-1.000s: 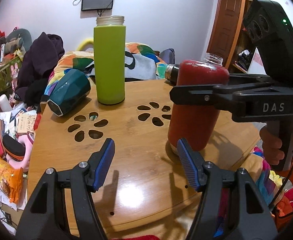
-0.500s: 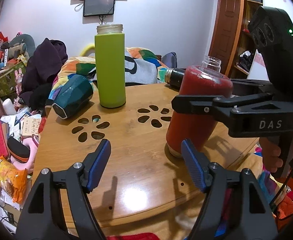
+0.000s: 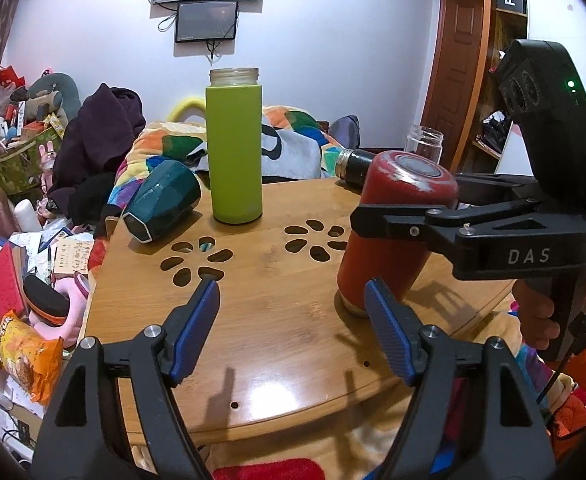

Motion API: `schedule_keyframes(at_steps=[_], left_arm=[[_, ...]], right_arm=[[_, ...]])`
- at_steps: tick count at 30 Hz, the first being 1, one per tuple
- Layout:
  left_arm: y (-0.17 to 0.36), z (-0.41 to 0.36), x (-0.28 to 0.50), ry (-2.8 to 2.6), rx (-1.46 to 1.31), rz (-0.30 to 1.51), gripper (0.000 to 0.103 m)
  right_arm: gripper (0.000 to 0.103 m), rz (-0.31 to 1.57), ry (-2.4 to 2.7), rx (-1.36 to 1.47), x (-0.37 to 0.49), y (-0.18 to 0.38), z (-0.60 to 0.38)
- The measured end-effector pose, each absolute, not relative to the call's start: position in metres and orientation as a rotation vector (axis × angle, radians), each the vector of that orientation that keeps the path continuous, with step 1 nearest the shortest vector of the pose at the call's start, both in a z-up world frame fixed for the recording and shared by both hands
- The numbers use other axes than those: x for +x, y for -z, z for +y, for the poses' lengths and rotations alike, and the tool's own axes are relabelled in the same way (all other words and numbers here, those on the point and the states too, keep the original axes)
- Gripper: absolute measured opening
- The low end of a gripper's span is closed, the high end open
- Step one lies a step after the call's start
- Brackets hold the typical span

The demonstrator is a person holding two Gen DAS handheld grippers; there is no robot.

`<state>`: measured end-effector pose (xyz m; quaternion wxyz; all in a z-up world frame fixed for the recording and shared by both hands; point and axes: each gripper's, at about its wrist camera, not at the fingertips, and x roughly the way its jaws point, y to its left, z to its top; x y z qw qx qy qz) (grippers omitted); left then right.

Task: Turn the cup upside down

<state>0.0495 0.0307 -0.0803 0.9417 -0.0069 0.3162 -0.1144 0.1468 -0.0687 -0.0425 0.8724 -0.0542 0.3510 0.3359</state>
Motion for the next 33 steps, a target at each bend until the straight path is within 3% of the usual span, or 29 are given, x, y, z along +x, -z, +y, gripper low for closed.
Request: schedule_keyframes(at_steps=[18, 25, 30, 33], left_arm=[[0.056, 0.026, 0.031, 0.220, 0.011, 0.568, 0.078], [0.031, 0.019, 0.011, 0.198, 0.028, 0.460, 0.092], [0.015, 0.010, -0.006, 0.169, 0.046, 0.380, 0.102], [0.008, 0.005, -0.013, 0.149, 0.045, 0.346, 0.103]], right_arm=[[0.064, 0.691, -0.683, -0.098, 0.130, 0.032, -0.086], [0.082, 0.595, -0.633, -0.063, 0.101, 0.010, -0.118], [0.089, 0.517, -0.540, -0.061, 0.078, -0.004, -0.140], [0.103, 0.484, -0.498, -0.049, 0.066, -0.008, -0.150]])
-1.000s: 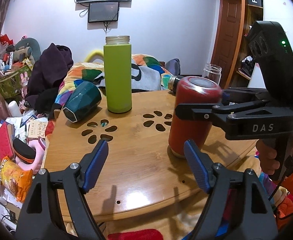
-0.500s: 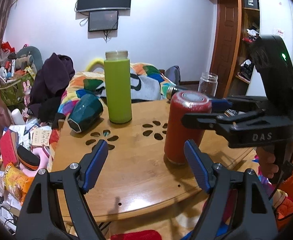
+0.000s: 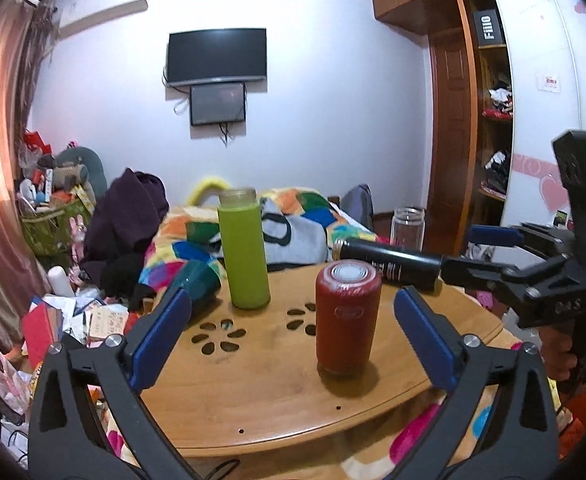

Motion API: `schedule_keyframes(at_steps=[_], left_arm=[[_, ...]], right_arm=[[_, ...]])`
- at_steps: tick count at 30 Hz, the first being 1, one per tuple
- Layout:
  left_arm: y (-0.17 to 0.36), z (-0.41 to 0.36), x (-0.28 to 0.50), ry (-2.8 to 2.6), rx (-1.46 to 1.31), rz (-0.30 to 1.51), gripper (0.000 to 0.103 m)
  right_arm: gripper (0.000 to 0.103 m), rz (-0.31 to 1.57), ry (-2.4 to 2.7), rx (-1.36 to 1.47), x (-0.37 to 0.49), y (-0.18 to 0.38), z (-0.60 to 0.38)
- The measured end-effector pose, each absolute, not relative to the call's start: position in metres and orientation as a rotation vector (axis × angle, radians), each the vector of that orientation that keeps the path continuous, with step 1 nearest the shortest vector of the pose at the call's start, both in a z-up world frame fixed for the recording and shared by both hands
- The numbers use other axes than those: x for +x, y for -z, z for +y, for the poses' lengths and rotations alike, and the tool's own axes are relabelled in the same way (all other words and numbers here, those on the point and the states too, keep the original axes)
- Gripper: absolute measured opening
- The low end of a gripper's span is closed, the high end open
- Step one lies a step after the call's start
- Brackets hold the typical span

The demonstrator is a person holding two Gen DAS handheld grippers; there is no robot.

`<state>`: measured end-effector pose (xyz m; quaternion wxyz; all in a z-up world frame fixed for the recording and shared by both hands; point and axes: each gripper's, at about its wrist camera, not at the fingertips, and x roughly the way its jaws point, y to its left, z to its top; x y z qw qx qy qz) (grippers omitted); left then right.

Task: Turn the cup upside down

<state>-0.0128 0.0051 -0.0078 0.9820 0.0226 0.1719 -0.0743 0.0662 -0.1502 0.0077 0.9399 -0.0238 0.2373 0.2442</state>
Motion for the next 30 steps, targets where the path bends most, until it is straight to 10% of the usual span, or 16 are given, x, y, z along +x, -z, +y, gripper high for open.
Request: schedule_keyframes(at_steps=[30], left_arm=[[0.013, -0.001, -0.041, 0.022, -0.013, 0.266, 0.103]], right_arm=[[0.103, 0.436, -0.384, 0.024, 0.026, -0.012, -0.165]])
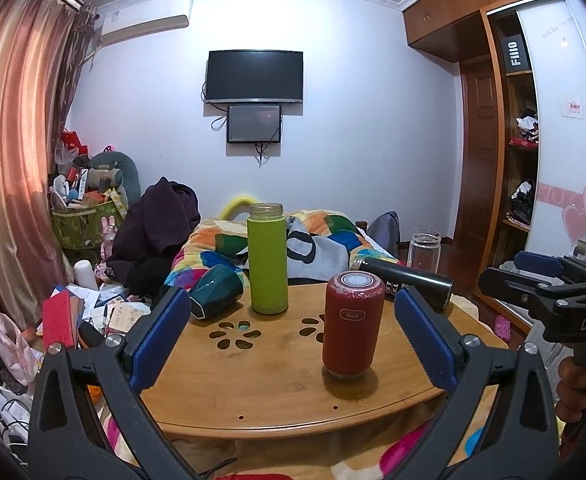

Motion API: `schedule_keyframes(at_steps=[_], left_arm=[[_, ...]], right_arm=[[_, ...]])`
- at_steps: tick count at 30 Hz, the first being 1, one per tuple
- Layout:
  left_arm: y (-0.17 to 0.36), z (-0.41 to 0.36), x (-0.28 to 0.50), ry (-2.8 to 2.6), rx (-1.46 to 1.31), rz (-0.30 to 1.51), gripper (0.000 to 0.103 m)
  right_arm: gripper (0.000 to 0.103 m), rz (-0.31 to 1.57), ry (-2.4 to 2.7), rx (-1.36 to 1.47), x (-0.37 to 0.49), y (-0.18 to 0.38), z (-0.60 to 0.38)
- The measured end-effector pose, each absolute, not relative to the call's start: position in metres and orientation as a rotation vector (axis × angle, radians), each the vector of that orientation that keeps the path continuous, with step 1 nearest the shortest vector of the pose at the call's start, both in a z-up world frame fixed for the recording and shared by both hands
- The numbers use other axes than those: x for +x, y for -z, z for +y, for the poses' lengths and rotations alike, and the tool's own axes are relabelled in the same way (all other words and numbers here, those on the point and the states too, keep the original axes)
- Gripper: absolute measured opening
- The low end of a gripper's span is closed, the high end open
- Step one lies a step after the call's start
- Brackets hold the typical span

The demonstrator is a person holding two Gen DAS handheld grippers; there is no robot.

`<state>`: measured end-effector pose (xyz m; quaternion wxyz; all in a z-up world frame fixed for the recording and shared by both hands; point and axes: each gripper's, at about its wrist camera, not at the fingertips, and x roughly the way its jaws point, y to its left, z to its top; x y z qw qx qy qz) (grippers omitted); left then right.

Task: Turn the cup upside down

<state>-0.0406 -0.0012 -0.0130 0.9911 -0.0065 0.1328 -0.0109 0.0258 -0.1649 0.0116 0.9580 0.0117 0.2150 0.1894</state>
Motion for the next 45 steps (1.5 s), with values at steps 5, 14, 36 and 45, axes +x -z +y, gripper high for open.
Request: schedule_keyframes(at_steps=[5, 14, 36, 45], left_arm=[[0.0141, 0.0001, -0.0409, 0.022, -0.016, 0.270, 0.103], [0.0154, -0.0004, -0.0407, 0.025, -0.017, 0.270, 0.103], [0.0186, -0.0018, -0.0392, 0.036, -0.026, 0.277, 0.103], [0.0190, -0.0009, -0.0404, 0.047, -0.033, 0.284, 0.103]], right_arm=[[0.103, 0.439, -0.384, 0.030, 0.0268, -0.0111, -0.1651], [0.103, 0.440, -0.384, 0.032, 0.0265, -0.0111, -0.1644], [0.103, 0.442, -0.387, 0.036, 0.0243, -0.0101, -0.1632], [0.103, 0.448, -0.390, 0.037, 0.0236, -0.0091, -0.1619]])
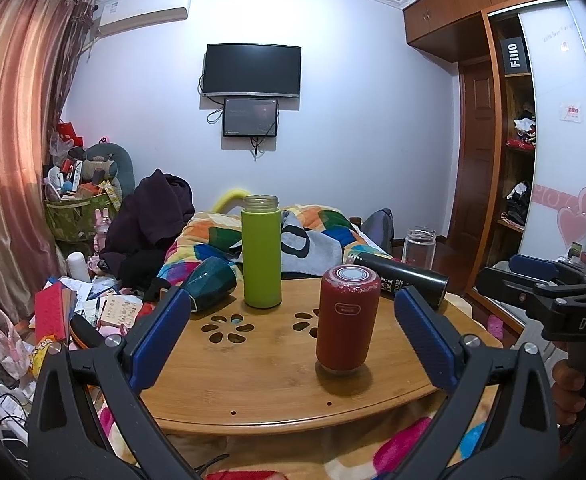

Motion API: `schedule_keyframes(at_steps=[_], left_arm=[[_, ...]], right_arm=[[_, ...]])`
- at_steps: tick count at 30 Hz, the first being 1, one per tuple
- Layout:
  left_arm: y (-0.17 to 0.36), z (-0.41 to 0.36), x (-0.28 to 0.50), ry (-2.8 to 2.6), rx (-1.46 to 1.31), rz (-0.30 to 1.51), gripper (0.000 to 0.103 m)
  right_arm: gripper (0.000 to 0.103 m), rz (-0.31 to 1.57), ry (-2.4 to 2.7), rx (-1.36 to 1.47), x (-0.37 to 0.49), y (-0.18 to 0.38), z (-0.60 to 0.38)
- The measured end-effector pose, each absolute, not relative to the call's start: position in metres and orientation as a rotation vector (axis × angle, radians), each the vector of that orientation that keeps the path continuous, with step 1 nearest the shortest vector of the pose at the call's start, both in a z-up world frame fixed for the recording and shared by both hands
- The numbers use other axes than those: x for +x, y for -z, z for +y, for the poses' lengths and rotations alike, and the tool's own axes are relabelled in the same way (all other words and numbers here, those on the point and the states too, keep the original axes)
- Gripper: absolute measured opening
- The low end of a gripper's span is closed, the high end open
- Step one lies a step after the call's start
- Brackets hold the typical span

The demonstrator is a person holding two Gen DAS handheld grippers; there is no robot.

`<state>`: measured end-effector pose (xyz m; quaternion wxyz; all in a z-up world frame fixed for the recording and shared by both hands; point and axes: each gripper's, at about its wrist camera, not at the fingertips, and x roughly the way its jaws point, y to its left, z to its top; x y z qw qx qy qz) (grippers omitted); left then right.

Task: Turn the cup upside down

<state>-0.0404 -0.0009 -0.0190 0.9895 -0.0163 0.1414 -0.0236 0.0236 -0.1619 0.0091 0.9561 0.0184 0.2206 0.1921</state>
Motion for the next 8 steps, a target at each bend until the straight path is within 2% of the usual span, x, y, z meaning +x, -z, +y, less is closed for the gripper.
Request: schedule_keyframes(at_steps=[8], left_arm=[[0.0194, 0.0008, -0.0383, 0.058, -0.052, 0.305, 0.103]], right_arm=[[0.103, 0.455, -0.391, 0.034, 0.0213, -0.0065, -0.1587]])
